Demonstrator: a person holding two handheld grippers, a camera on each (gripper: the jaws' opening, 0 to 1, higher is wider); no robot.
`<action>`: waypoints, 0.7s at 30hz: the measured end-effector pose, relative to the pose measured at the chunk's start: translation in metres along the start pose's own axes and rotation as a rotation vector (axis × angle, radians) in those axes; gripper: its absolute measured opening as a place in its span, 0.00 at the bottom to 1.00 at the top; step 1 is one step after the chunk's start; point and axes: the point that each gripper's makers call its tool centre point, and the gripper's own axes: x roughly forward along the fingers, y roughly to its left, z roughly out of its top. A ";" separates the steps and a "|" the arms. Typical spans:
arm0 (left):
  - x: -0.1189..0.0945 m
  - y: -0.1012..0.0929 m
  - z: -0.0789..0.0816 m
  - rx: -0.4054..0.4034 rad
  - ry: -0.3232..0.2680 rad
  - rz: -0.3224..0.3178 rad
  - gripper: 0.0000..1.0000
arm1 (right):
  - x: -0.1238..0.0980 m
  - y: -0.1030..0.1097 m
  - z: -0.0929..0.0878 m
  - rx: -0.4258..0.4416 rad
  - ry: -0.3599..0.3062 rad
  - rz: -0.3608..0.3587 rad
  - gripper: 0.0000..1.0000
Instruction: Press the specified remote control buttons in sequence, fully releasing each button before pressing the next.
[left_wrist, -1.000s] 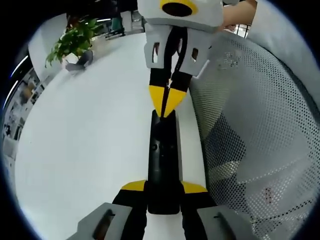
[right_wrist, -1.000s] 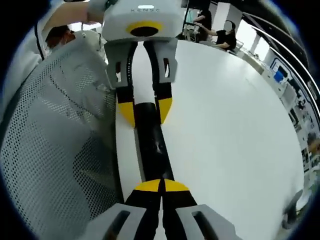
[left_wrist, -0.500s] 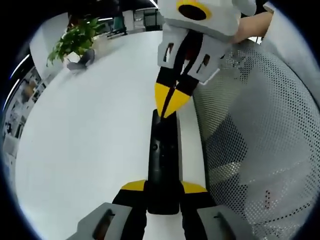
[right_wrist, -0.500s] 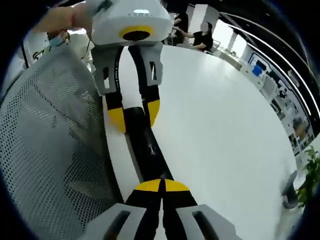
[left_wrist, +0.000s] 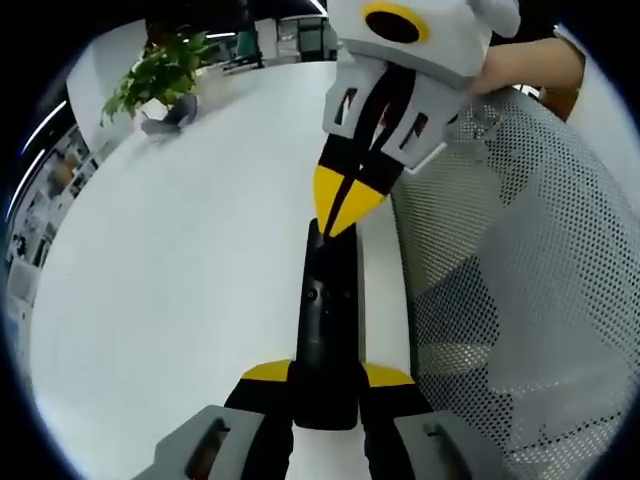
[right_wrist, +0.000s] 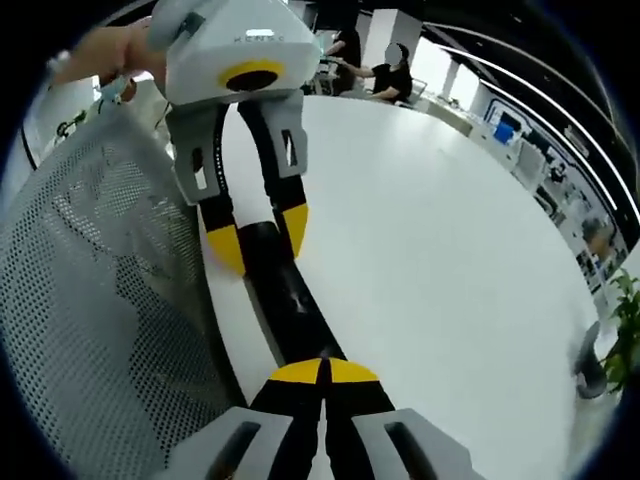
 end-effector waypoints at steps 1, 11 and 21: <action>0.000 0.000 0.000 0.002 0.002 0.000 0.24 | 0.000 0.000 0.000 -0.001 0.000 -0.001 0.00; 0.000 0.000 0.000 -0.002 -0.015 -0.003 0.24 | 0.000 -0.002 0.000 -0.004 -0.002 -0.011 0.00; 0.000 0.001 0.001 -0.006 -0.013 0.004 0.24 | 0.000 -0.001 0.000 -0.014 -0.006 -0.007 0.00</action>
